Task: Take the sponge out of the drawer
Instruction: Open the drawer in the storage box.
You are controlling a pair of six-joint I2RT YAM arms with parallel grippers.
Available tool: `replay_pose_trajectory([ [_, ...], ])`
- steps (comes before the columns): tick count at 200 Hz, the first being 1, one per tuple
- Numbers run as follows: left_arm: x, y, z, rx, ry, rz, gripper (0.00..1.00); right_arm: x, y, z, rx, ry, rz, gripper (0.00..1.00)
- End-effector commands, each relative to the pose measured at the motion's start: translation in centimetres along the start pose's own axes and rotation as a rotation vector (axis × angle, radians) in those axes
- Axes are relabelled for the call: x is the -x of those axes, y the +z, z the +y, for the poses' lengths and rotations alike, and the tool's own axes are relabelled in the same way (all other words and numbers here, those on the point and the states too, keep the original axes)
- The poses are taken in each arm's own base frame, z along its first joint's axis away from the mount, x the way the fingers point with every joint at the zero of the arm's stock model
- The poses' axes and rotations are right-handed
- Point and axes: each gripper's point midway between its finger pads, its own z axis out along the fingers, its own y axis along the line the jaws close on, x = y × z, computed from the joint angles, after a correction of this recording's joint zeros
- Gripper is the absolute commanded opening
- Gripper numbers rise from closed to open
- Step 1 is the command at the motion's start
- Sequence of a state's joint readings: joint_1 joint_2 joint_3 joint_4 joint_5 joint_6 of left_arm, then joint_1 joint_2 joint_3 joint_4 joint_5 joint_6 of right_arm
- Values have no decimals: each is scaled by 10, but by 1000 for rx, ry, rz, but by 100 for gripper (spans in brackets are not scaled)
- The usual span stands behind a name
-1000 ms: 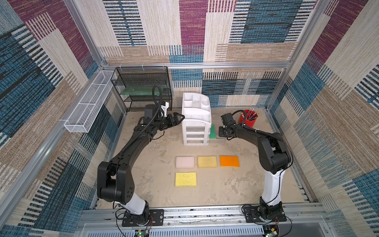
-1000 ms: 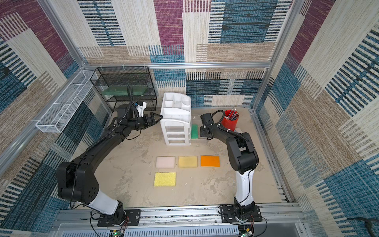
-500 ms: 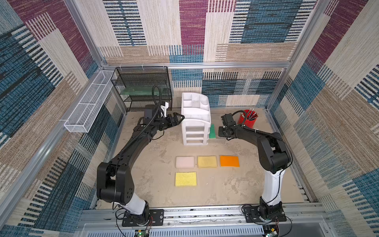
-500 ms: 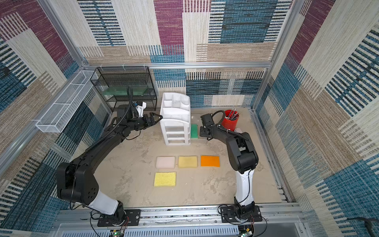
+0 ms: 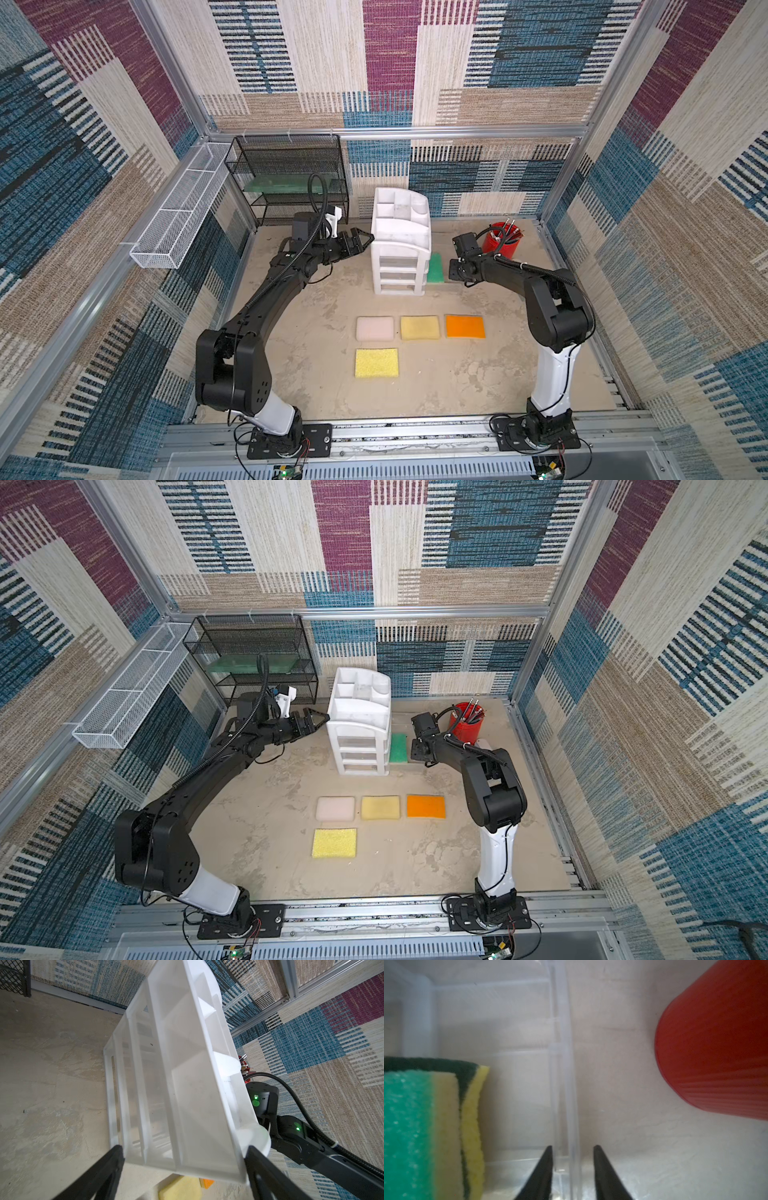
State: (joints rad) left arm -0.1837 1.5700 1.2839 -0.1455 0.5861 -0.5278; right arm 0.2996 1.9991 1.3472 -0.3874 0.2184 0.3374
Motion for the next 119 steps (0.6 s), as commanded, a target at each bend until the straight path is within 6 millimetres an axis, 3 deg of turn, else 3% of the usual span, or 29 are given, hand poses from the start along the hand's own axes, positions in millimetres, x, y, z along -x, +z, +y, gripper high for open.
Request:
replay_pose_trajectory([
  [1,1,-2,-1,-5,18,-6,93,16,-16,-11,-49,37,-61,45],
  [29,1,-2,-2,-8,18,-9,93,43,-50,-9,-22,56,-151,56],
  [56,1,-3,-3,-10,19,-14,93,55,-74,1,48,61,-196,63],
  [88,1,-4,-3,-11,20,-16,93,43,-88,41,215,-10,-174,62],
  [119,0,-3,-3,-12,17,-16,93,21,-77,73,290,-82,-121,60],
])
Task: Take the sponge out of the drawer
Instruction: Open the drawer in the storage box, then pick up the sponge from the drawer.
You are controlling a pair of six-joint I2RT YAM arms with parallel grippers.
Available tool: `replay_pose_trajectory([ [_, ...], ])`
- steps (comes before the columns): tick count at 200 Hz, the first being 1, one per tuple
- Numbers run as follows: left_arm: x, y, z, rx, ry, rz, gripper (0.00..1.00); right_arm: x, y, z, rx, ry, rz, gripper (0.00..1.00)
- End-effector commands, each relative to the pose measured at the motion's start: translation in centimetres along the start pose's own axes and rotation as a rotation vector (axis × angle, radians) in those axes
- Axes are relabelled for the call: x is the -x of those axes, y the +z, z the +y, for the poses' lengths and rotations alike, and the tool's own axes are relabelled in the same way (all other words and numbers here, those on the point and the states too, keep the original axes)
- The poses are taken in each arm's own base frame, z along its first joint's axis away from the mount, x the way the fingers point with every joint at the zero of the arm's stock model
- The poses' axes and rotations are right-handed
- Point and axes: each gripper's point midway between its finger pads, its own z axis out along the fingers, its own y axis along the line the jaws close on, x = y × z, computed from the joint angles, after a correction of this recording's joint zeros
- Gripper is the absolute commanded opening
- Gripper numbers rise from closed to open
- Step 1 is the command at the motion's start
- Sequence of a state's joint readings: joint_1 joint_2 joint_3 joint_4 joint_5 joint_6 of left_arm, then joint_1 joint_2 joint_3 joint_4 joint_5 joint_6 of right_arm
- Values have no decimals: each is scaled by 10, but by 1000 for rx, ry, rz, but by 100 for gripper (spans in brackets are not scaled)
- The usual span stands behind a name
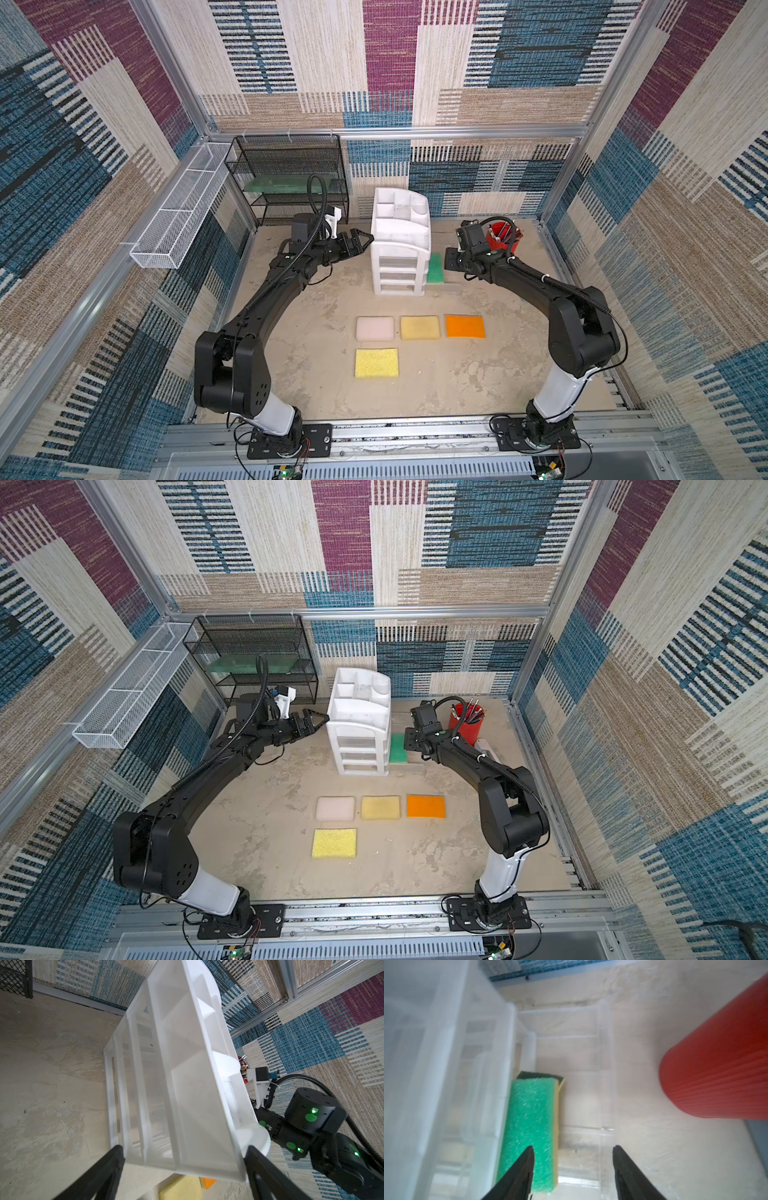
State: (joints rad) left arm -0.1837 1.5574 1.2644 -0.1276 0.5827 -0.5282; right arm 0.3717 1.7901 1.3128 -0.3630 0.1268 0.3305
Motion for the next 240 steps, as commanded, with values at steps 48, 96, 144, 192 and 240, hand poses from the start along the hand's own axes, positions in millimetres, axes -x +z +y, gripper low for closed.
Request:
replay_pose_trajectory([
  [48,0,-5,-4,-10,19,-8,93,-19,28,20,85,-19,63,51],
  [96,0,-5,-4,-11,21,-8,93,-34,40,30,152,-22,112,50],
  [144,-2,-6,-3,-7,19,-3,93,-47,53,31,185,1,161,31],
  [192,-3,-7,-4,-6,20,-3,93,-46,51,26,198,35,158,0],
  [240,2,-14,-4,24,39,-37,93,-4,13,-2,79,45,9,0],
])
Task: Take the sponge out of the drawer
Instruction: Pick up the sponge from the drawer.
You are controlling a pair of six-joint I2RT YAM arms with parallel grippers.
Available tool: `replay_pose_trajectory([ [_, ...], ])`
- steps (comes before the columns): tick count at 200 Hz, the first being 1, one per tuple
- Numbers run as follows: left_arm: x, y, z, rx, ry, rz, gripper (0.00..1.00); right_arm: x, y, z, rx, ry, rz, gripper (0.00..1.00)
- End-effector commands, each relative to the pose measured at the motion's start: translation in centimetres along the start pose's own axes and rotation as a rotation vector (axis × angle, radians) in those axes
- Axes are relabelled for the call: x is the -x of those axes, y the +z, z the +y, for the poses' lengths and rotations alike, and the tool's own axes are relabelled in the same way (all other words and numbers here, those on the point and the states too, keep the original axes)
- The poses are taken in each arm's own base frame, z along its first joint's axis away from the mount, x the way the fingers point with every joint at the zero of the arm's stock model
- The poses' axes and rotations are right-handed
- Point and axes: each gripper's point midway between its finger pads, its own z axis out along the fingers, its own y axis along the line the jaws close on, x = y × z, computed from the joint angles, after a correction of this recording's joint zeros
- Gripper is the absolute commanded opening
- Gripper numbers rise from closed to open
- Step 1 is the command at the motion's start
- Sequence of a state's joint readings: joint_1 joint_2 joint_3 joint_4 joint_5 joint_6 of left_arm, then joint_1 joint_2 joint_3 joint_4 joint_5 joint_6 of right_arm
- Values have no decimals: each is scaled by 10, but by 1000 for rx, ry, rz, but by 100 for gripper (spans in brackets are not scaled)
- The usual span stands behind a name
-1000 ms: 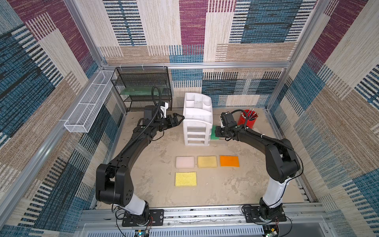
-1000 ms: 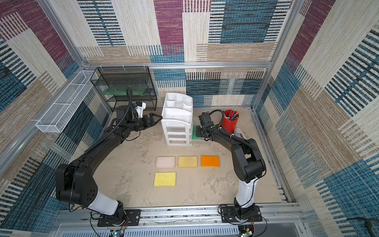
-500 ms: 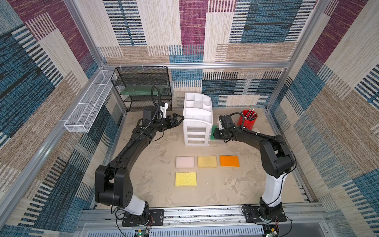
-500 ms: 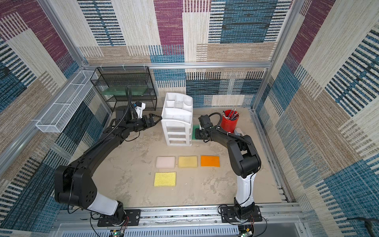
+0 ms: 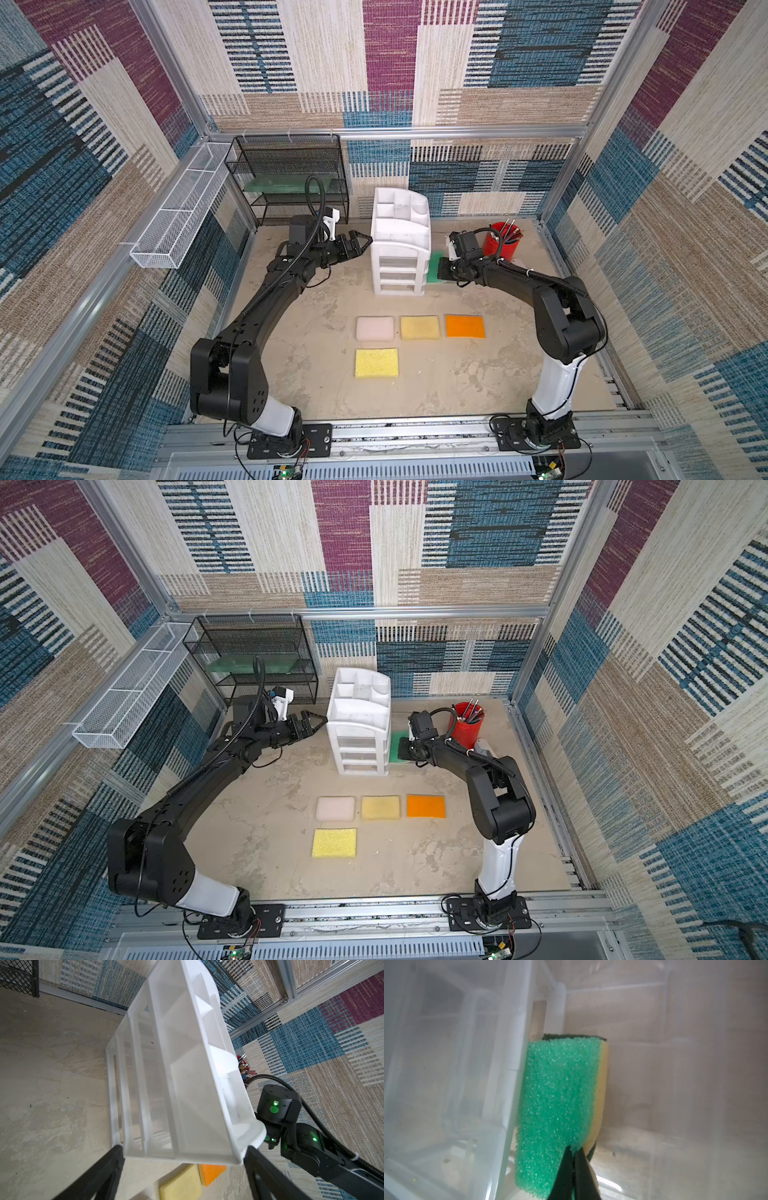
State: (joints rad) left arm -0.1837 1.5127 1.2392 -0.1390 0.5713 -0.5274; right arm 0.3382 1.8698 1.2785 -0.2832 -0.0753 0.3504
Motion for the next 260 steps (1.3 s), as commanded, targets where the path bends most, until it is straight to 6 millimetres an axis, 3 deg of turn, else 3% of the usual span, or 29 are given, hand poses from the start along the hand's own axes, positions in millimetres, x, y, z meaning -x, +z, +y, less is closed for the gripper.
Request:
replay_pose_trajectory([
  [1,5,-5,0,16,36,-27,93,23,-23,-11,-74,-4,-94,0],
  [65,15,-31,-22,6,106,-87,93,59,-98,-5,-84,-75,-228,0],
  [101,13,-54,-67,-156,193,-74,94,64,-162,58,129,-315,-337,2],
  [135,-5,-57,-93,-309,236,38,93,26,-198,129,356,-632,-342,2],
  [179,-29,-52,-108,-397,285,133,92,-14,-225,176,596,-802,-288,0],
  [224,-48,-49,-122,-469,323,199,90,-25,-217,190,617,-850,-229,2],
  [260,-62,-47,-127,-478,355,239,77,-21,-217,192,606,-858,-235,3],
])
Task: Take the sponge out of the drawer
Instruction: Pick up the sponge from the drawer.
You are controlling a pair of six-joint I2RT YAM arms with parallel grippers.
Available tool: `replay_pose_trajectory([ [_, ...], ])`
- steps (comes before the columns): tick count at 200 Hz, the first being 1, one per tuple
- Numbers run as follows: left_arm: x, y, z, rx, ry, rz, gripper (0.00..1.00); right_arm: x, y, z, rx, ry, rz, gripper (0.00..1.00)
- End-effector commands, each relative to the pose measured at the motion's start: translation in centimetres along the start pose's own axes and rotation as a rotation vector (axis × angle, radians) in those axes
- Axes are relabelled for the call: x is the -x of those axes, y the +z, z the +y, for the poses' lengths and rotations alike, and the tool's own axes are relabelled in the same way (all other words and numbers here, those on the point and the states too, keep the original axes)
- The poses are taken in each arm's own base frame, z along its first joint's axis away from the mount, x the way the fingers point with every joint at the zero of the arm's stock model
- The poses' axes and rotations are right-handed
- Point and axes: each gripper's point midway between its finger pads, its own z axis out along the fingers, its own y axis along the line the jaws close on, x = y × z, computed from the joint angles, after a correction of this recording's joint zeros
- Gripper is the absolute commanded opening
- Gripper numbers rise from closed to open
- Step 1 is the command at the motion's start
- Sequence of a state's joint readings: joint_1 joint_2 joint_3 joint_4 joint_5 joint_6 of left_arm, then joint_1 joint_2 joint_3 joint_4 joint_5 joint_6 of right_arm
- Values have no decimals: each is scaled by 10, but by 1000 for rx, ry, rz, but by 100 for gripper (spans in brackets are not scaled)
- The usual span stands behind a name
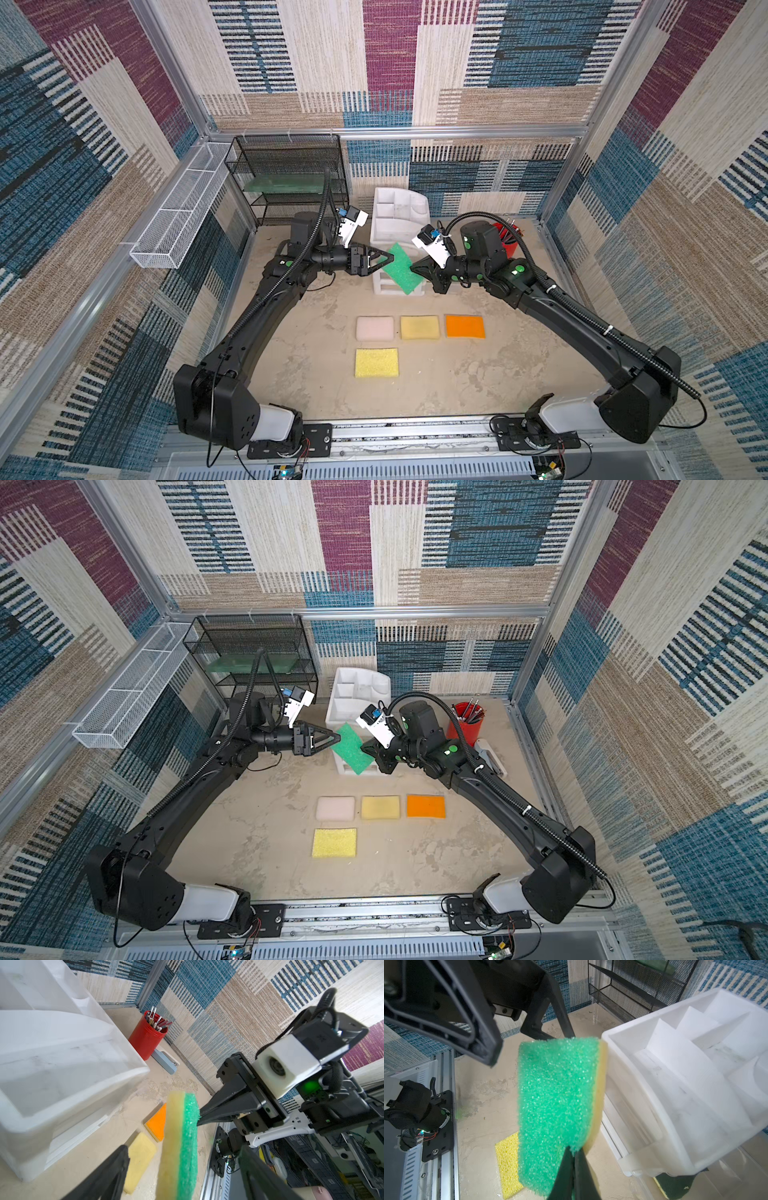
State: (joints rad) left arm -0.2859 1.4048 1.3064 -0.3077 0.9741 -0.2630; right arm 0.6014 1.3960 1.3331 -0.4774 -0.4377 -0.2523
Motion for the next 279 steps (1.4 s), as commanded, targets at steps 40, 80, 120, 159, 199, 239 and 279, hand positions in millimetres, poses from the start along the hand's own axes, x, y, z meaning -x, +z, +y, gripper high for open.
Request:
replay_pose_trajectory([
  [40,-8,4,-2,9,55,31,15,8,1,4,28,-28,-11,3],
  [80,-4,3,6,61,53,14,0,17,-5,-4,-9,-9,-53,38],
  [120,6,-9,1,115,104,-71,0,30,-25,-34,-77,150,-186,76],
  [159,16,-19,-2,165,128,-149,0,33,-44,-26,122,238,-334,78],
  [199,32,-31,-16,134,154,-299,0,34,-40,9,323,226,-393,78],
  [239,46,-42,-28,112,156,-417,0,34,-23,21,376,224,-393,77],
  [279,48,-56,-46,92,181,-477,0,37,-19,15,367,234,-407,76],
])
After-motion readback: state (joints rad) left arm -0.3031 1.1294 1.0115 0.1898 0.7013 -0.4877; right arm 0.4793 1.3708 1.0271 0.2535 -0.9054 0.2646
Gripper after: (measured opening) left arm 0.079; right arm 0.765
